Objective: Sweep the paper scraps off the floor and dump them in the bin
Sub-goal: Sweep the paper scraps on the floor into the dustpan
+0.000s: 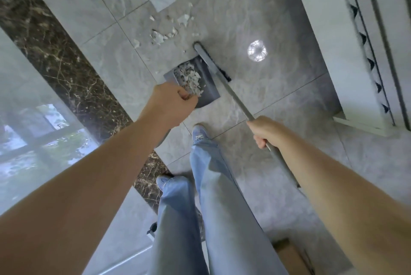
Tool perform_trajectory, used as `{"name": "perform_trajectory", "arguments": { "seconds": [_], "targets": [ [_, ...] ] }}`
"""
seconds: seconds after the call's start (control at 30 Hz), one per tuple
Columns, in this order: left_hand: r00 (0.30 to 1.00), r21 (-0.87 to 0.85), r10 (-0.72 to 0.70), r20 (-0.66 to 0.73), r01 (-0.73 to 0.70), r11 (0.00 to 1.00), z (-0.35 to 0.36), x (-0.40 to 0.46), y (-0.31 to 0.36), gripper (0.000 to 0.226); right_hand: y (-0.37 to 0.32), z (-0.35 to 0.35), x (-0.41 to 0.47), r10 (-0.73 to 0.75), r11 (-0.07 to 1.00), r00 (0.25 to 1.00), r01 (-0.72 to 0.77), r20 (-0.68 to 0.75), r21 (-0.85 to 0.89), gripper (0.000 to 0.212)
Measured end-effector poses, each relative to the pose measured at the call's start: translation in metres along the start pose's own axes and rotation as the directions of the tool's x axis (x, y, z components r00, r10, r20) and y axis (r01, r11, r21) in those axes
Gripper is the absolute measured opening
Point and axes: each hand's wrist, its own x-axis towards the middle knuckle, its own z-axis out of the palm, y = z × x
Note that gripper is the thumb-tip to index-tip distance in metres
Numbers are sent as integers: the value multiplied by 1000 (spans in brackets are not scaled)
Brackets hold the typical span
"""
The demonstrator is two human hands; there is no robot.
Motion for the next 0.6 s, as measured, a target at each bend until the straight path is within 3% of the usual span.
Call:
{"name": "perform_trajectory", "arguments": {
  "seconds": [0.13, 0.27, 0.4, 0.5, 0.6],
  "targets": [
    [999, 28, -30, -11, 31, 999, -3, -5, -2, 32, 19, -5, -3, 38, 967, 999, -37, 1, 253, 42],
    [1000, 45, -25, -2, 25, 999, 0, 0, 1, 33, 15, -18, 10, -145, 979, 979, 163, -143, 125, 37],
    [1000, 62, -18, -6, 18, 998, 2, 7, 5, 36, 6, 0, 12, -173, 980, 985, 171, 12, 107, 34],
    [1000, 67, -17, -6, 17, 998, -1, 3, 1, 39, 26, 12, 14, -130, 951, 975, 72, 180, 301, 33],
    [1000, 55, 12, -10, -12, 998, -3, -1, -5, 37, 54, -1, 11, -97, 906, 985, 27, 146, 422, 38]
  ]
}}
